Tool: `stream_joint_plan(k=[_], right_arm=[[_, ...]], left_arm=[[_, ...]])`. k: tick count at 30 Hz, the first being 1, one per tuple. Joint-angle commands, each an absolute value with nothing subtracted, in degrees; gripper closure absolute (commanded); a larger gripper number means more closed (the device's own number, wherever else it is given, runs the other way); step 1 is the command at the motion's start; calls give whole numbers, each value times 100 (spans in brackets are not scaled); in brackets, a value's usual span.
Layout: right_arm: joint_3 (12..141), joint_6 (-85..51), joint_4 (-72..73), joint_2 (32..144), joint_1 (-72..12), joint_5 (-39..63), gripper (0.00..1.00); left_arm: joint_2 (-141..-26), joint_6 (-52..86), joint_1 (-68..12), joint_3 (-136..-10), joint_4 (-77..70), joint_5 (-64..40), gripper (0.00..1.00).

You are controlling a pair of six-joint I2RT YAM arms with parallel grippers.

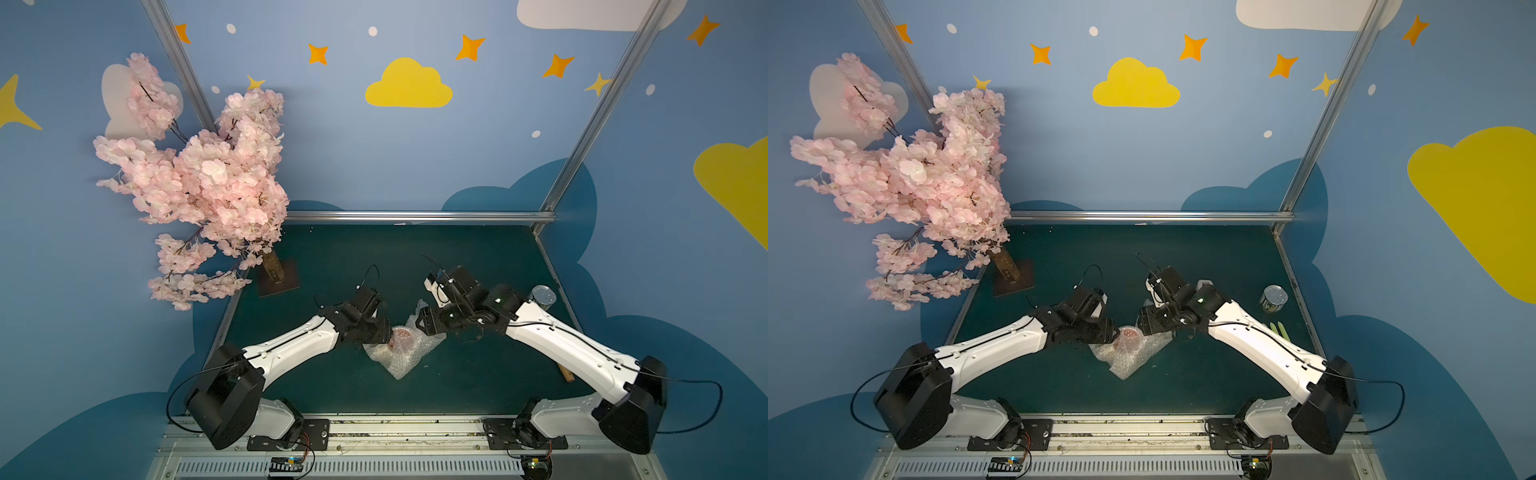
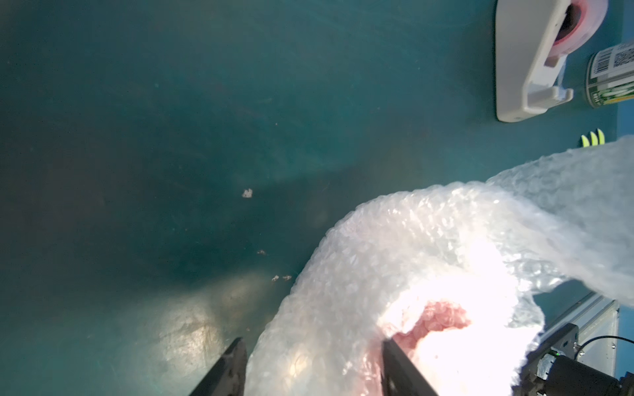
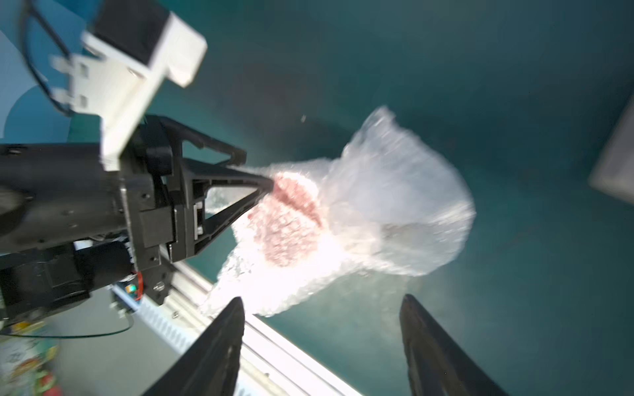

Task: Wrap mugs in bubble wrap
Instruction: Wrap the mug in bubble wrap.

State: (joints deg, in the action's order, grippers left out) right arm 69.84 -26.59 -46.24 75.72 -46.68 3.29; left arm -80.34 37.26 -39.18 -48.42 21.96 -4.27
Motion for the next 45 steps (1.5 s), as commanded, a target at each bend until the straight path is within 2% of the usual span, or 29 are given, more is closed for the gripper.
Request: stream_joint_plan(k=[1, 8, 12, 15, 20, 25, 28, 37, 45], right_arm=[[7166, -1835, -4979, 7590, -4163, 297, 23], [6800, -1204, -3805, 8064, -3374, 1849, 20], [6566, -1218, -2926, 8533, -2679, 3325, 20], [7050, -522, -3304, 9162, -2313, 4489, 20], [7346, 79, -3424, 9735, -2303, 5087, 20], [7502, 619, -3733, 9984, -2305, 5397, 23], [7539, 817, -3957, 9919, -2303, 5527, 29], [7349, 1148, -4788, 9313, -2323, 5025, 32], [7245, 1330, -5077, 9071, -2543, 4329, 39]], left_arm=[[-8051, 3610, -3946, -4978, 2125, -457, 38], [-8104, 3568, -3990, -5019, 2115, -466, 39], [-8098, 3568, -4016, -4983, 2115, -480, 39], [-8069, 3552, -4024, -4962, 2120, -475, 39], [-8063, 3553, -4034, -4923, 2097, -475, 39], [-8043, 3557, -4043, -4930, 2086, -449, 39], [-8006, 3558, -4043, -4932, 2101, -424, 39], [-8036, 3543, -4042, -4957, 2087, -413, 39], [-8139, 3531, -4039, -4992, 2069, -484, 39]])
